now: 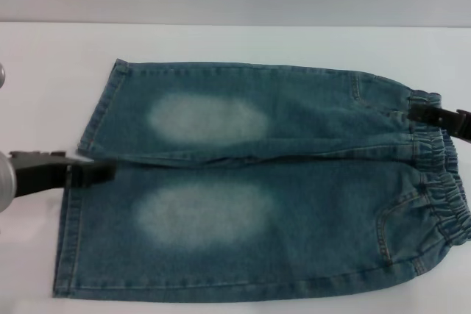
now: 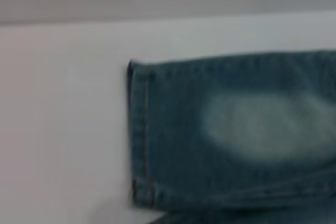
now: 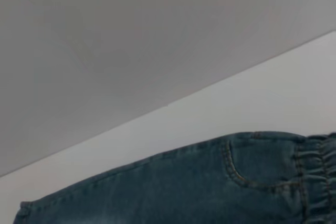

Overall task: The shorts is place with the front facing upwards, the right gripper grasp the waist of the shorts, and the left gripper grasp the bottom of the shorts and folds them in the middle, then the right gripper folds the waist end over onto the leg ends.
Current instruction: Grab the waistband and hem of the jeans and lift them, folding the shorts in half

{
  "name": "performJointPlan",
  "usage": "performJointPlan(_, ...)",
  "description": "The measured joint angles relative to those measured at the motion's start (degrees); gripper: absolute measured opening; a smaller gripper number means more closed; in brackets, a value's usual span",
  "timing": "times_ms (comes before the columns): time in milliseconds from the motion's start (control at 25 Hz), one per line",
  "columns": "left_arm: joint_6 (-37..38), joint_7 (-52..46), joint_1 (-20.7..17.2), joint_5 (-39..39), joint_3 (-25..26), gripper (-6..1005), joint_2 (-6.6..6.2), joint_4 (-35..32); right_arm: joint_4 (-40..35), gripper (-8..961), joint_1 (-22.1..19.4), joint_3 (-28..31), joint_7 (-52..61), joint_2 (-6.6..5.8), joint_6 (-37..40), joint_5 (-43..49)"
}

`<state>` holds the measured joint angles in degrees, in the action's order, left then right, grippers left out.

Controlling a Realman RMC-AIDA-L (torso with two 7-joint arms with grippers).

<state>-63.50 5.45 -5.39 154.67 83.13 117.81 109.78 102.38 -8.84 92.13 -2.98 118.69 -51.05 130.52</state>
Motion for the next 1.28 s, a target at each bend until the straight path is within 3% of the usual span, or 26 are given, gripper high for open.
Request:
performJointPlan(320, -7.6, -5.2, 0.8, 4.3, -1.1, 796, 0.08, 3.9, -0.8, 819, -0.9, 1.4, -1.0, 0.07, -0.1, 0.5)
performJointPlan(400, -12.8, -6.4, 2.3, 4.6, -1.2, 796, 0.11, 3.2, -1.2, 819, -0.9, 1.3, -1.2, 0.07, 0.0, 0.5)
performJointPlan(520, -13.8, -6.6, 2.6, 4.6, -1.2, 796, 0.11, 2.9, -2.2, 818, -0.7, 1.0, -1.5, 0.06, 0.2, 0.6)
performJointPlan(600, -17.2, -7.5, 3.9, 5.5, -1.6, 796, 0.13, -1.4, -2.9, 818, -0.4, 1.0, -1.6, 0.05, 0.3, 0.6)
performJointPlan(800, -19.8, -8.4, 5.3, 5.9, -1.7, 796, 0.14, -4.9, -3.3, 818, 0.6, 1.1, -2.8, 0.05, 0.1, 0.7)
performJointPlan(1280, -22.7, -10.5, 6.1, 8.1, -3.8, 797, 0.14, -6.0, -3.3, 819, 1.5, 1.1, -3.0, 0.05, -0.1, 0.7)
